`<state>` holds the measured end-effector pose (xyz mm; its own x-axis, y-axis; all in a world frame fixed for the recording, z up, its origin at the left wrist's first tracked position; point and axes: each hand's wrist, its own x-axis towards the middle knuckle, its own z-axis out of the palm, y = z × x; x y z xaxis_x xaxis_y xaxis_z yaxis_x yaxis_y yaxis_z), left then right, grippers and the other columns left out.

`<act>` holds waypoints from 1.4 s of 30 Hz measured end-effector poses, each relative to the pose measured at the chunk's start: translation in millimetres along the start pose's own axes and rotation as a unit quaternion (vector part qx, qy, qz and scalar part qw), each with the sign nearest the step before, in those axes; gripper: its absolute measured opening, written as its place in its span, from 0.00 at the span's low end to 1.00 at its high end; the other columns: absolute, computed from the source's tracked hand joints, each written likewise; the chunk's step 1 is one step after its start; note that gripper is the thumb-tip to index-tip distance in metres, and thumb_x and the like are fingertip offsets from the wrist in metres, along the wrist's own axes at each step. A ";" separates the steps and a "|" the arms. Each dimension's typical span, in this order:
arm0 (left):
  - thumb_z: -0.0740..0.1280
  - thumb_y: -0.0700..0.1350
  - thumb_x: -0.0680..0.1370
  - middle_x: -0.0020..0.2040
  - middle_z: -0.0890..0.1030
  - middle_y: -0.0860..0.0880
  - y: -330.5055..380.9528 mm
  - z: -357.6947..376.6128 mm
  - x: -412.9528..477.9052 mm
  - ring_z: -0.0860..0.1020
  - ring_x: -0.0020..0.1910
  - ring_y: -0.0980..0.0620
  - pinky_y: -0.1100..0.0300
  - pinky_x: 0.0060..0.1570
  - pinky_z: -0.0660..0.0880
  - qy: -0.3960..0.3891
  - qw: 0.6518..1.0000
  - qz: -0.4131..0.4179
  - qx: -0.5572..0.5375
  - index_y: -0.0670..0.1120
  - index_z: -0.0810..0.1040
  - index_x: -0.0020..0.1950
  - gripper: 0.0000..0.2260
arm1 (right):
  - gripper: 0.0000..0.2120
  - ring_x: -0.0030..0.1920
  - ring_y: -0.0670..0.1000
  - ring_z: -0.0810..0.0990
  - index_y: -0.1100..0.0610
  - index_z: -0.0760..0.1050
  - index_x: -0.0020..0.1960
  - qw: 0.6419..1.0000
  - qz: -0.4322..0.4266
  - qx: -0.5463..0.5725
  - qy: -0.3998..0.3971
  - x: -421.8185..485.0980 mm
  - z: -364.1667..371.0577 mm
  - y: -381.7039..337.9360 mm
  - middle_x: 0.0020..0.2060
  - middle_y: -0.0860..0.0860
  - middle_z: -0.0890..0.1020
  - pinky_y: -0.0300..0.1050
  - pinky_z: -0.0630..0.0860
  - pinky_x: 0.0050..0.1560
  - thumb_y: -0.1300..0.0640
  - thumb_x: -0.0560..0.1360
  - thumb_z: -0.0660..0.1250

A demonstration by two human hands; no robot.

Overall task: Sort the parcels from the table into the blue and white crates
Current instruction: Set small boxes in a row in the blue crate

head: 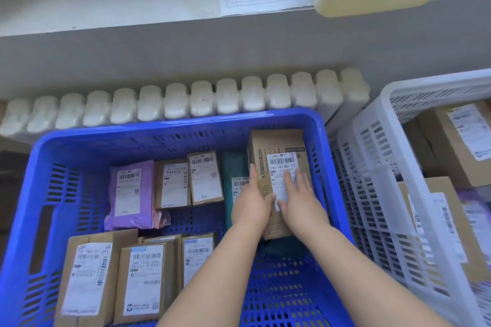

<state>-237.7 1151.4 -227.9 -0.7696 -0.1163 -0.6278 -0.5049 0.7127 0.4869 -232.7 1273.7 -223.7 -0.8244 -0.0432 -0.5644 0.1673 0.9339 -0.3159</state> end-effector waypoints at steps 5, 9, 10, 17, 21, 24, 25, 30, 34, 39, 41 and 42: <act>0.63 0.53 0.81 0.69 0.75 0.47 3.1 1.9 7.8 0.78 0.60 0.43 0.47 0.57 0.77 -0.002 1.000 0.003 0.028 0.59 0.38 0.80 0.38 | 0.34 0.80 0.51 0.38 0.52 0.37 0.81 0.999 -0.002 -0.023 -0.046 15.3 -4.7 0.9 0.80 0.52 0.37 0.48 0.63 0.73 0.51 0.84 0.55; 0.63 0.54 0.82 0.70 0.75 0.48 -2.3 1.3 9.2 0.78 0.60 0.44 0.51 0.54 0.77 -0.015 1.000 0.011 0.010 0.60 0.38 0.80 0.37 | 0.34 0.80 0.52 0.39 0.53 0.38 0.81 0.998 -0.005 -0.020 -0.053 16.8 -4.0 1.3 0.80 0.52 0.37 0.49 0.61 0.74 0.51 0.84 0.56; 0.62 0.54 0.82 0.70 0.75 0.48 -4.8 0.7 8.0 0.78 0.60 0.44 0.53 0.53 0.76 -0.021 1.000 0.017 -0.003 0.61 0.39 0.80 0.37 | 0.34 0.80 0.52 0.39 0.52 0.38 0.81 0.999 -0.006 -0.015 -0.048 14.6 -4.2 1.2 0.80 0.52 0.37 0.48 0.61 0.74 0.51 0.84 0.56; 0.54 0.59 0.83 0.78 0.66 0.49 -22.9 -9.8 -11.4 0.68 0.74 0.47 0.51 0.68 0.69 -0.039 0.995 0.008 -0.088 0.55 0.50 0.82 0.28 | 0.33 0.80 0.53 0.47 0.52 0.48 0.81 0.999 -0.003 0.040 0.021 -8.2 -6.7 2.5 0.81 0.53 0.46 0.50 0.59 0.75 0.53 0.82 0.61; 0.52 0.58 0.84 0.78 0.65 0.50 -28.5 -12.5 -22.4 0.67 0.74 0.48 0.50 0.70 0.67 -0.023 0.994 -0.001 -0.108 0.54 0.55 0.81 0.25 | 0.31 0.79 0.53 0.51 0.52 0.52 0.80 0.996 0.010 0.066 0.065 -18.3 -7.2 -2.2 0.80 0.53 0.51 0.52 0.63 0.74 0.55 0.81 0.61; 0.53 0.56 0.84 0.78 0.65 0.50 -29.2 -13.2 -28.4 0.67 0.74 0.49 0.51 0.70 0.67 -0.019 0.994 0.014 -0.108 0.55 0.56 0.81 0.24 | 0.31 0.79 0.53 0.51 0.52 0.52 0.80 0.995 0.008 0.068 0.074 -23.9 -6.9 -4.5 0.80 0.53 0.51 0.52 0.62 0.75 0.54 0.81 0.61; 0.54 0.56 0.84 0.78 0.64 0.51 -28.8 -12.8 -29.0 0.66 0.75 0.50 0.51 0.71 0.67 -0.017 0.994 0.020 -0.109 0.55 0.56 0.80 0.24 | 0.31 0.79 0.53 0.51 0.51 0.52 0.80 0.995 0.008 0.068 0.074 -24.8 -6.7 -4.9 0.80 0.53 0.52 0.53 0.62 0.75 0.54 0.81 0.61; 0.53 0.50 0.85 0.79 0.63 0.50 -26.1 -10.5 -29.4 0.65 0.75 0.50 0.53 0.72 0.65 -0.030 0.993 0.038 -0.104 0.55 0.58 0.80 0.22 | 0.31 0.79 0.53 0.52 0.51 0.52 0.80 0.996 0.001 0.059 0.072 -27.0 -7.3 -3.5 0.80 0.53 0.53 0.51 0.62 0.75 0.54 0.81 0.61; 0.52 0.45 0.85 0.78 0.65 0.50 -36.1 -12.7 -31.1 0.68 0.73 0.48 0.54 0.70 0.67 -0.058 0.995 0.018 -0.084 0.53 0.62 0.79 0.21 | 0.33 0.79 0.53 0.52 0.49 0.51 0.81 1.000 -0.011 0.018 -0.005 -27.8 -8.3 -0.5 0.80 0.51 0.51 0.50 0.63 0.73 0.54 0.81 0.62; 0.53 0.40 0.84 0.75 0.68 0.47 -72.0 -27.1 -39.7 0.77 0.62 0.43 0.51 0.58 0.75 -0.030 0.999 -0.024 -0.006 0.51 0.64 0.78 0.22 | 0.32 0.79 0.54 0.52 0.52 0.54 0.80 1.000 -0.002 0.027 0.004 -27.0 -12.9 -14.0 0.79 0.54 0.54 0.51 0.59 0.75 0.54 0.80 0.63; 0.54 0.39 0.83 0.72 0.69 0.48 -93.9 -39.1 -44.6 0.75 0.63 0.45 0.53 0.56 0.74 0.009 0.999 -0.037 0.027 0.50 0.67 0.75 0.21 | 0.28 0.78 0.55 0.56 0.53 0.59 0.78 0.998 -0.029 0.033 0.054 -26.8 -12.1 -33.8 0.78 0.55 0.59 0.51 0.61 0.74 0.56 0.80 0.62; 0.55 0.38 0.82 0.71 0.70 0.48 -105.7 -45.1 -47.4 0.75 0.64 0.45 0.53 0.56 0.73 0.023 0.998 -0.047 0.039 0.50 0.69 0.75 0.21 | 0.25 0.76 0.54 0.60 0.54 0.62 0.77 0.995 -0.051 0.036 0.079 -27.5 -10.1 -45.4 0.75 0.54 0.64 0.50 0.63 0.72 0.58 0.80 0.61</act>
<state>-165.5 1050.3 -222.2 -0.7381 -0.2163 -0.6391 -0.5459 0.7481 0.3773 -223.1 1236.0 -186.2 -0.9126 -0.0752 -0.4019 0.1120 0.8993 -0.4228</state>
